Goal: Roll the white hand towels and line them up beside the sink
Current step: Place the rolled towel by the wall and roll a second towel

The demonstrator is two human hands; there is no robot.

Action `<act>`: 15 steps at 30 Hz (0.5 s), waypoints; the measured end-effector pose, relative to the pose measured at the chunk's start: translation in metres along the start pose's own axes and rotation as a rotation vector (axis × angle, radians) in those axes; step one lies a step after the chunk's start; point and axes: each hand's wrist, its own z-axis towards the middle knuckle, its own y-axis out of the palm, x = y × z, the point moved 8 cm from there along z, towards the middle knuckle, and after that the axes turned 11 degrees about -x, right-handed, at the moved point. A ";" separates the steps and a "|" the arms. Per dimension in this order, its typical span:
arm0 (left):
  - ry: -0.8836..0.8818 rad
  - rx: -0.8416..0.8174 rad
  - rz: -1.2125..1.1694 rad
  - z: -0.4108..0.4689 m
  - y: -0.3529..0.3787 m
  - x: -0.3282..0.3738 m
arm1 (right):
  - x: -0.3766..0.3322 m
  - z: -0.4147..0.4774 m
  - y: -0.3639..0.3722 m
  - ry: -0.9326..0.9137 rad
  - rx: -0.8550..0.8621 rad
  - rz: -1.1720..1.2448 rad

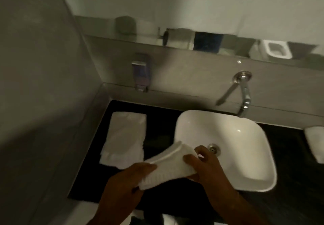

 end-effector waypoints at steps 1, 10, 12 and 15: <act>0.023 -0.073 -0.022 0.007 0.013 0.007 | 0.000 -0.014 -0.022 0.001 0.054 0.010; 0.489 -0.327 -0.196 0.098 0.131 0.192 | 0.040 -0.141 -0.214 0.070 0.472 0.284; 0.385 -0.434 -0.227 0.107 0.164 0.199 | 0.048 -0.150 -0.243 0.074 0.505 0.320; 0.312 -0.501 -0.126 0.143 0.238 0.250 | 0.069 -0.179 -0.320 0.088 0.515 0.402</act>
